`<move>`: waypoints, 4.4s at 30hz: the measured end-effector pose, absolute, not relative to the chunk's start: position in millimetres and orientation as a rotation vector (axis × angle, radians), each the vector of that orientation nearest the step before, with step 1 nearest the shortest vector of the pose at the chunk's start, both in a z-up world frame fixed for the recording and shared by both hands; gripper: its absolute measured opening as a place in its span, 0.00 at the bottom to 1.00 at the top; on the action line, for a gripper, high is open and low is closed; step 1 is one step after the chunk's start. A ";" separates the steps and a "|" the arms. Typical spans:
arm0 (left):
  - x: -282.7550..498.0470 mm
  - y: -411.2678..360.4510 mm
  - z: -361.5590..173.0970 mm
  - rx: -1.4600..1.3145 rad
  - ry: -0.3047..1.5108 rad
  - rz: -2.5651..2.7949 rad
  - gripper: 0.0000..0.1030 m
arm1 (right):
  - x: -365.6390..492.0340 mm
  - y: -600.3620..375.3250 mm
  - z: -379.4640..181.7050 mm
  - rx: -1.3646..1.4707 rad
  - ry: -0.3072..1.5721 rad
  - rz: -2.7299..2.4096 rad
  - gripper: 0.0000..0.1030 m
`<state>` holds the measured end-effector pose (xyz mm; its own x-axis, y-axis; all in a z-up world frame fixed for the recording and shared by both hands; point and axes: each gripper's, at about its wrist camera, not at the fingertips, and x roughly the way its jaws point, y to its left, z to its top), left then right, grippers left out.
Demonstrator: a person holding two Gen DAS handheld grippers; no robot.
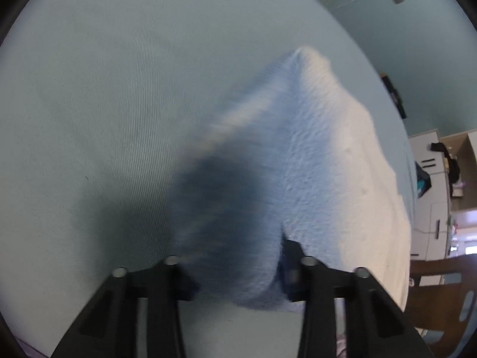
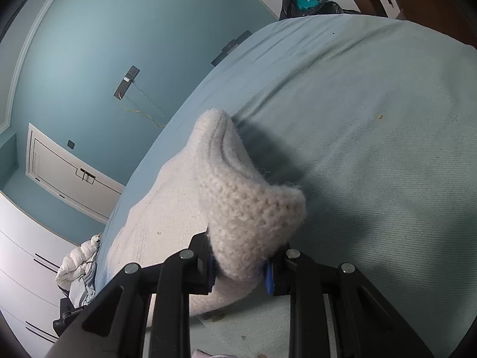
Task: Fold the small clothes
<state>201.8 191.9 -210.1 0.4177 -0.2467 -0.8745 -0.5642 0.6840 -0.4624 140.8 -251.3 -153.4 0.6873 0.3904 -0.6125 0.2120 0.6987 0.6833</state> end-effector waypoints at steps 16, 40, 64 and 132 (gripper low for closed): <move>107.2 196.8 -140.5 -1.102 1.162 0.005 0.26 | 95.6 -295.7 -42.1 1.048 0.837 0.254 0.16; 280.9 185.6 -135.8 -0.757 1.079 0.353 0.95 | 273.8 -276.4 -79.7 0.904 1.109 0.093 0.68; 268.0 81.2 -216.7 0.009 1.148 0.246 1.00 | 233.0 -198.4 -130.0 0.146 1.142 0.151 0.32; 230.3 -53.9 -194.7 0.104 1.100 0.044 1.00 | 225.5 -209.7 -144.6 0.599 1.017 0.002 0.99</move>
